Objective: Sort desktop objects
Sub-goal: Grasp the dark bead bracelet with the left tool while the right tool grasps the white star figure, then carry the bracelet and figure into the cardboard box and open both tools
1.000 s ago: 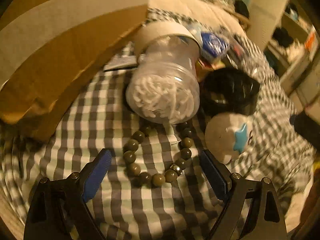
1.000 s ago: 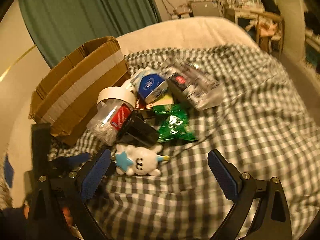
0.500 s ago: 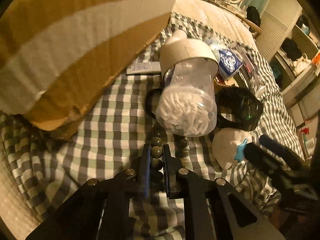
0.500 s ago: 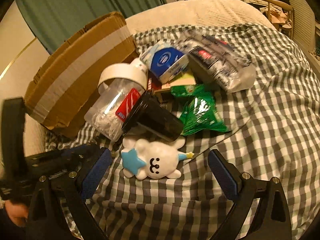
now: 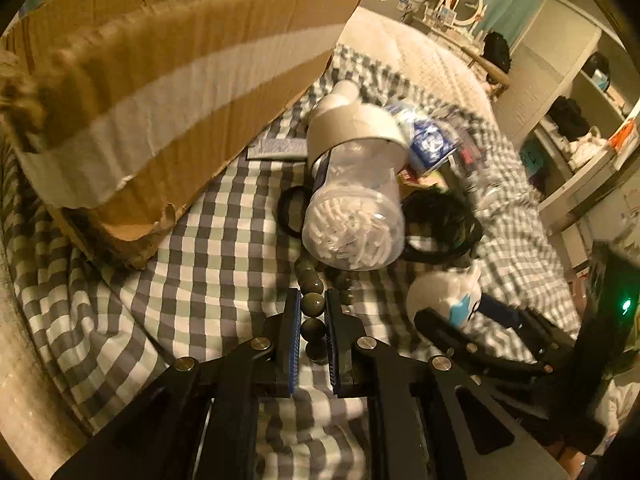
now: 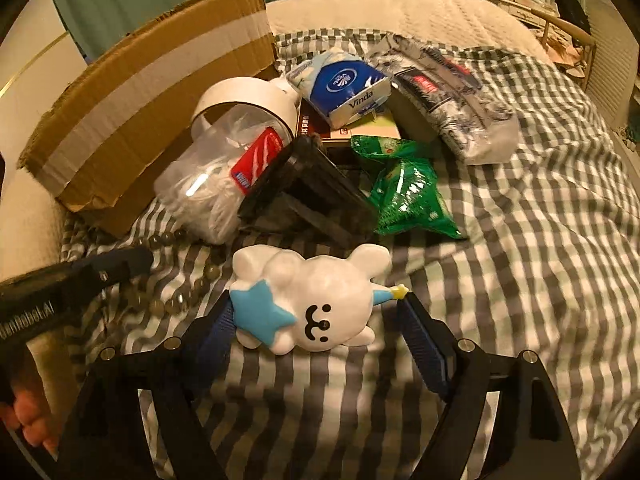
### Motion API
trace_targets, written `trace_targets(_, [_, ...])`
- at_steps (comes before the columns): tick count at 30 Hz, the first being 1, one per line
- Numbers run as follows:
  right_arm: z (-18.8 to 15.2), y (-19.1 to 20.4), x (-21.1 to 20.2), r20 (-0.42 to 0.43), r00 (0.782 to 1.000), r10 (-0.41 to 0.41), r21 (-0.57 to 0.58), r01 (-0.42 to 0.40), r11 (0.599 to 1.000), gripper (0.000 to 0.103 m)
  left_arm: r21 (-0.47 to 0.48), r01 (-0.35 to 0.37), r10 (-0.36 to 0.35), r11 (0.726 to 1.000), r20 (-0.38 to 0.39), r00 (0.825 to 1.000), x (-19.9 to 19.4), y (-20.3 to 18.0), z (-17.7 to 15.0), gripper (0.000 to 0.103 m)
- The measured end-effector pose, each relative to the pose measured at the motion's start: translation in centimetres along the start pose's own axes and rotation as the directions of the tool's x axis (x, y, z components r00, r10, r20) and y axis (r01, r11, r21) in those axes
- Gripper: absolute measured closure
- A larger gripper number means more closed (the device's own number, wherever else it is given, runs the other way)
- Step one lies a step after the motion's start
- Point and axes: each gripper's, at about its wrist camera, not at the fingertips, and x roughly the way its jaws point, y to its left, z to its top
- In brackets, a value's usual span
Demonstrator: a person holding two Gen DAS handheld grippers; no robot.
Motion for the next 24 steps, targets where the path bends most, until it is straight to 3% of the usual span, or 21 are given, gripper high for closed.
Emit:
trace_targets(6, [-1.8,-0.3,-3.4,0.034,0.999,-0.012,0.016,0.011,1.0,0.023,0.011,0.073,-0.073,0.997,0.116,0.99,-4.5,-0.6,-0.6,0.092])
trace_targets(12, [-2.6,2.2,-6.0,0.083,0.996,-0.024,0.012,0.024,1.0,0.023,-0.043,0.121,-0.112,0.992,0.174,0.978,-7.0,0.0,-1.9,0.092])
trace_targets(20, [-2.6,4.7,-9.4,0.153,0.988,-0.012,-0.018,0.015,1.0,0.023,-0.031,0.185,-0.17,0.982,0.278,0.946,-12.0,0.4,-1.6,0.092])
trace_targets(24, [0.4,6.2,-12.4,0.211,0.977,0.023,-0.059,-0.011,0.998,0.023,-0.005,0.199,-0.184,0.98,0.363,0.913,-15.8,0.6,0.0,0.092])
